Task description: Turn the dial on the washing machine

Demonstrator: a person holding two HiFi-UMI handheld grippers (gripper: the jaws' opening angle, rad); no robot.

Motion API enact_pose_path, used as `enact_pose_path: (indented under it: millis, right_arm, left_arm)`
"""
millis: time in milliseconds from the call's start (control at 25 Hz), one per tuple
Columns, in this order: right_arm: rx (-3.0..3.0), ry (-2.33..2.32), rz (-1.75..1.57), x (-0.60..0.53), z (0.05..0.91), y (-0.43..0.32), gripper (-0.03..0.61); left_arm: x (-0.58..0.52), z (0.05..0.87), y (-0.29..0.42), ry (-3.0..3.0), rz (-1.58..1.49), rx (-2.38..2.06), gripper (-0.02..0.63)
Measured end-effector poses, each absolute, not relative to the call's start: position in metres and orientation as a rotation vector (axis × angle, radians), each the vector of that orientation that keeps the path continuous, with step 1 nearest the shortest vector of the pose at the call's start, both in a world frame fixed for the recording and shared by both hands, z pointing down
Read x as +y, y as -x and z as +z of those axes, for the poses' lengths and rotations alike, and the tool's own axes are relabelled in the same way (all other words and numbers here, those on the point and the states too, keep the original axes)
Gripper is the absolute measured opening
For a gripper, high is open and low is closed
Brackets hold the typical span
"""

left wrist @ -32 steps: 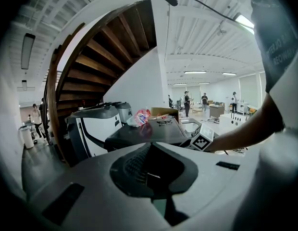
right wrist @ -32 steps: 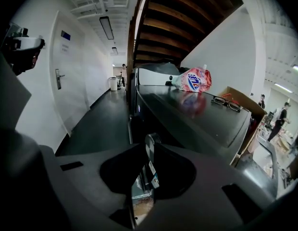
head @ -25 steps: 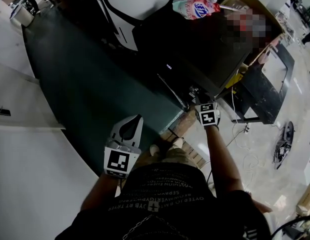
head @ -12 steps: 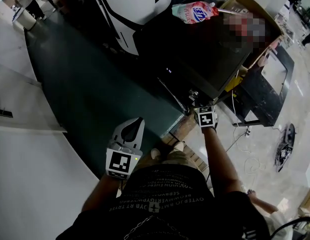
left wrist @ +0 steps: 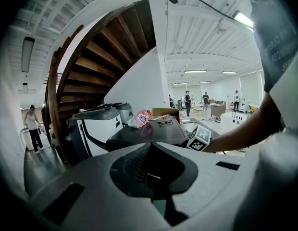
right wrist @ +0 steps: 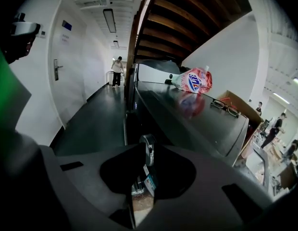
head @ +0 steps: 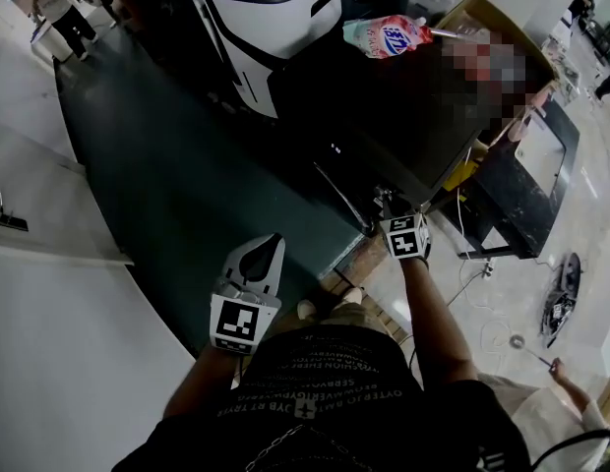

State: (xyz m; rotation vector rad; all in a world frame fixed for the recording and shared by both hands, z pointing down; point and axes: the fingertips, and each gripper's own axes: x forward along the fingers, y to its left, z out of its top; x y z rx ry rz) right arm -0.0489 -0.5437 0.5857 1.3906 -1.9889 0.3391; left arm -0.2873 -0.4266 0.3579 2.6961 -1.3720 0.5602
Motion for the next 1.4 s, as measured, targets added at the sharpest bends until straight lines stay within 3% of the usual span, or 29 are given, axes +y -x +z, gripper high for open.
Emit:
enact_pose_path:
  millis: [1400]
  right_arm:
    - [-1.938, -1.413, 0.332, -0.553, 0.588, 0.055, 0.049]
  left_arm:
    - [-0.415, 0.352, 0.312, -2.682, 0.544, -1.413, 0.006]
